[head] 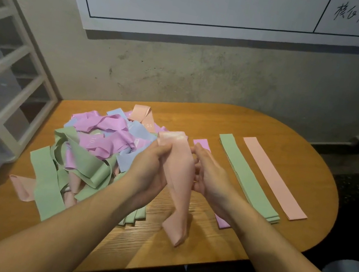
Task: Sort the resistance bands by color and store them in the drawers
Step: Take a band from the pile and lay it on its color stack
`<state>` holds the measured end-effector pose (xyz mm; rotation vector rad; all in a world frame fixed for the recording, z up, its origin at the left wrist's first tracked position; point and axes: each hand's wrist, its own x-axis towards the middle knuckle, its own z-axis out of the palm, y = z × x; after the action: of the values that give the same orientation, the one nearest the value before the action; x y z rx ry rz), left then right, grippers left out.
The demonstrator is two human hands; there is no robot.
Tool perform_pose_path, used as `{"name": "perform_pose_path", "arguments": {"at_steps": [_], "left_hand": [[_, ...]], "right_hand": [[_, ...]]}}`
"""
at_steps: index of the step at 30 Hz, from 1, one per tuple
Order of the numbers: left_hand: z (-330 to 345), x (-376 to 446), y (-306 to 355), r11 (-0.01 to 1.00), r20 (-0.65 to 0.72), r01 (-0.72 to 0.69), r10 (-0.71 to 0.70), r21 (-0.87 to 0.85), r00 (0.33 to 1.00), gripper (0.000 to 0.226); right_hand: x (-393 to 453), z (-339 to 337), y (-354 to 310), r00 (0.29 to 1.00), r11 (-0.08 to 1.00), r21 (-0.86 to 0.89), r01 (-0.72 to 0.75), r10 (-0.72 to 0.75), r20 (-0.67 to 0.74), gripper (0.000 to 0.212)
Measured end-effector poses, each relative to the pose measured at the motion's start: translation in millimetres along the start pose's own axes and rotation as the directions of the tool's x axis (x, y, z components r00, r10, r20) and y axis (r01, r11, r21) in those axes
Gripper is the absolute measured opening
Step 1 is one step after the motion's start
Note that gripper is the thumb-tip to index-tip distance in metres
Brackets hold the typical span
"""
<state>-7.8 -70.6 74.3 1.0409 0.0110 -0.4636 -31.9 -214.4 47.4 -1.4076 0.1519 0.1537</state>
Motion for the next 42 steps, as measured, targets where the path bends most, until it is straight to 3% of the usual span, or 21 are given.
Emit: {"name": "perform_pose_path", "arguments": {"at_steps": [5, 8, 12, 18, 25, 31, 35, 39, 42], "left_hand": [[7.7, 11.7, 8.3, 0.985, -0.051, 0.038, -0.048, -0.167, 0.998, 0.039], [9.1, 24.7, 14.8, 0.974, -0.122, 0.032, -0.061, -0.224, 0.991, 0.032], [9.6, 47.5, 14.1, 0.971, -0.180, 0.012, -0.056, -0.239, 0.982, 0.031], [22.9, 77.5, 8.8, 0.985, -0.266, -0.032, -0.014, -0.168, 0.964, 0.029], [44.9, 123.2, -11.2, 0.991, -0.392, -0.013, -0.041, -0.135, 0.919, 0.016], [71.2, 161.2, -35.1, 0.998, -0.323, 0.030, -0.048, -0.060, 0.945, 0.050], [99.8, 180.9, -52.1, 0.999, -0.310, 0.041, -0.043, -0.012, 0.950, 0.041], [124.9, 206.3, -73.7, 0.992, -0.305, 0.093, -0.064, 0.081, 0.950, 0.046], [142.0, 225.3, -89.6, 0.964, -0.300, 0.103, -0.025, 0.246, 0.954, 0.042]], "right_hand": [[-2.4, -14.0, 8.9, 0.996, 0.982, -0.185, -0.035, 0.050, 0.079, 0.039], [-4.2, -23.2, 14.7, 0.999, 0.946, -0.324, -0.003, 0.017, 0.041, 0.031], [-6.5, -34.4, 11.8, 0.999, 0.935, -0.355, 0.015, -0.003, 0.034, 0.022], [-7.3, -58.9, 15.4, 0.998, 0.886, -0.459, -0.057, 0.068, 0.008, 0.019], [-14.3, -100.3, 18.7, 0.991, 0.912, -0.393, -0.114, 0.077, -0.109, 0.019], [-24.1, -142.6, 23.9, 0.989, 0.912, -0.410, -0.016, -0.047, -0.144, 0.012], [-28.0, -173.8, 27.7, 0.974, 0.858, -0.512, -0.046, -0.076, -0.215, 0.017], [-33.1, -204.1, 34.4, 0.952, 0.820, -0.564, -0.099, -0.087, -0.293, 0.017], [-33.8, -225.0, 39.0, 0.932, 0.798, -0.576, -0.174, -0.056, -0.359, 0.013]]}}
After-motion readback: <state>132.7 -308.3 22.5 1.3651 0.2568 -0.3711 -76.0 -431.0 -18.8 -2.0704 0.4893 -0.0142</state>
